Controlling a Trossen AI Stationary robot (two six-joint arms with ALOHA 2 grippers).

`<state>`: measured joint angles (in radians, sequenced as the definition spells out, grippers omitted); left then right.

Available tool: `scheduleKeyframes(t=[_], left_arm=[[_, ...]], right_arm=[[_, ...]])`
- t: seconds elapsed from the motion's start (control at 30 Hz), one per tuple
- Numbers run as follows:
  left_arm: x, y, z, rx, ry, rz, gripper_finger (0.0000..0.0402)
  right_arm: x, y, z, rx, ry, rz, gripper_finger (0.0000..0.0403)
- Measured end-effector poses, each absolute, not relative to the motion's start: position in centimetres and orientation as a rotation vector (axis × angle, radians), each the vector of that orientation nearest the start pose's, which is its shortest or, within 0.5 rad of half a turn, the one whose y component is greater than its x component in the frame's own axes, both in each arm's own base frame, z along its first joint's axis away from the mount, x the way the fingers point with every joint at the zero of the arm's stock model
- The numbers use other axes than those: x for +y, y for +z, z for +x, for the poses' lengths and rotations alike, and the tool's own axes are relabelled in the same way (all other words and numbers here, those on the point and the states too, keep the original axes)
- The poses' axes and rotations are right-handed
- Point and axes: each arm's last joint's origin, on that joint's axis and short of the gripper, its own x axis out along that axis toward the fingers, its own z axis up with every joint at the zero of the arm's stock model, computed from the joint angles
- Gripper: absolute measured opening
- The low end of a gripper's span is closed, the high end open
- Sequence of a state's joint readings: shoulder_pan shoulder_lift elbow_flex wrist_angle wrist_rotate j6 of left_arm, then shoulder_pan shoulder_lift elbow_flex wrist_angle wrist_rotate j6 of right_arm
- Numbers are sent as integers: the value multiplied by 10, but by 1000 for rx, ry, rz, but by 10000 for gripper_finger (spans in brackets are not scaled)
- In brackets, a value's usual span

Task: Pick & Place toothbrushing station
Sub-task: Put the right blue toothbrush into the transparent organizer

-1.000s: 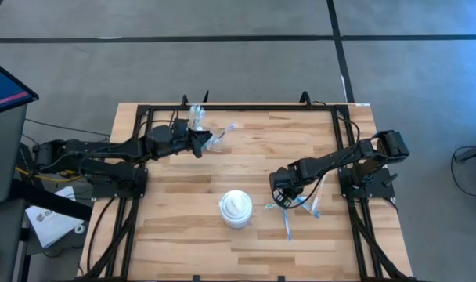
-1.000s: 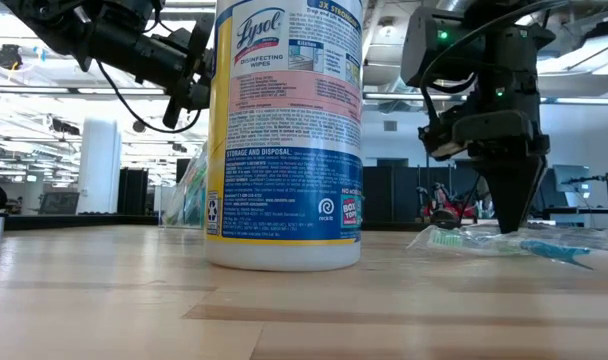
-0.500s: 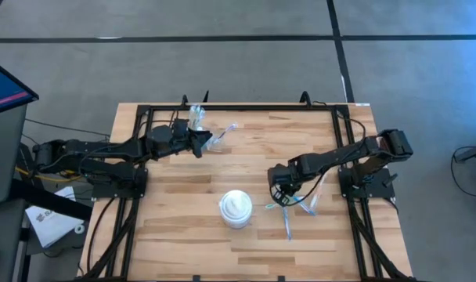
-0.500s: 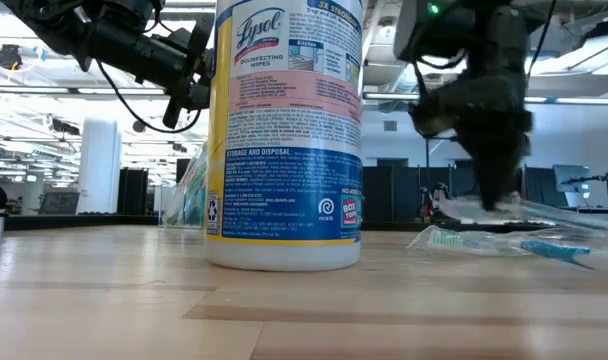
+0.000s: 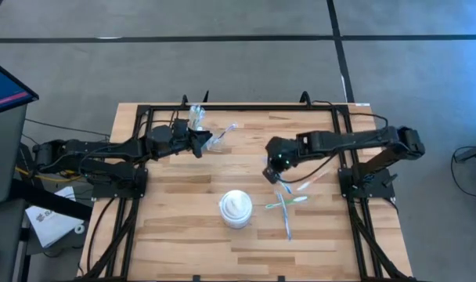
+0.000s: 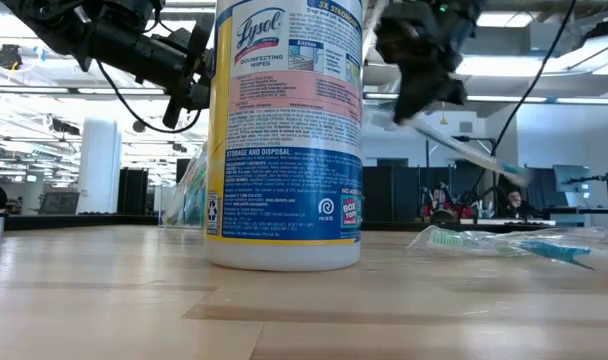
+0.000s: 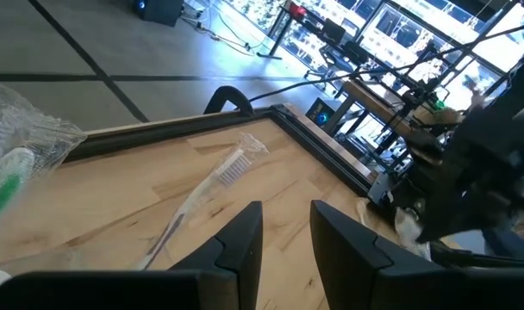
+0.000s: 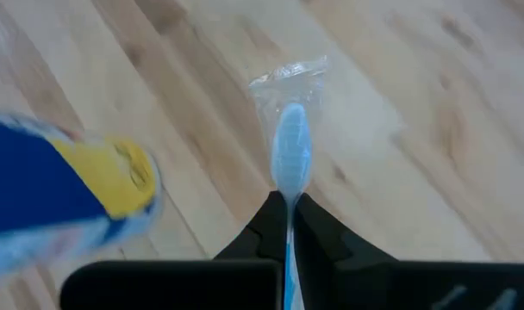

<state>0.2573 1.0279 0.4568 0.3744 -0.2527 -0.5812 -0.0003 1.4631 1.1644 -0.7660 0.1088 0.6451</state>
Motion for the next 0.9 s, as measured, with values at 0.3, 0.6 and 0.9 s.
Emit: scheduleKeyframes(t=[0.3, 0.6, 0.9], left_arm=[[62, 229, 207, 43, 550, -570, 95], [60, 233, 209, 25, 459, -580, 95], [56, 245, 211, -48, 272, -532, 95]], right_arm=[[-18, 288, 310, 746, -373, 528, 0], [-35, 306, 324, 502, -322, 544, 0], [-52, 329, 333, 227, -297, 554, 0]])
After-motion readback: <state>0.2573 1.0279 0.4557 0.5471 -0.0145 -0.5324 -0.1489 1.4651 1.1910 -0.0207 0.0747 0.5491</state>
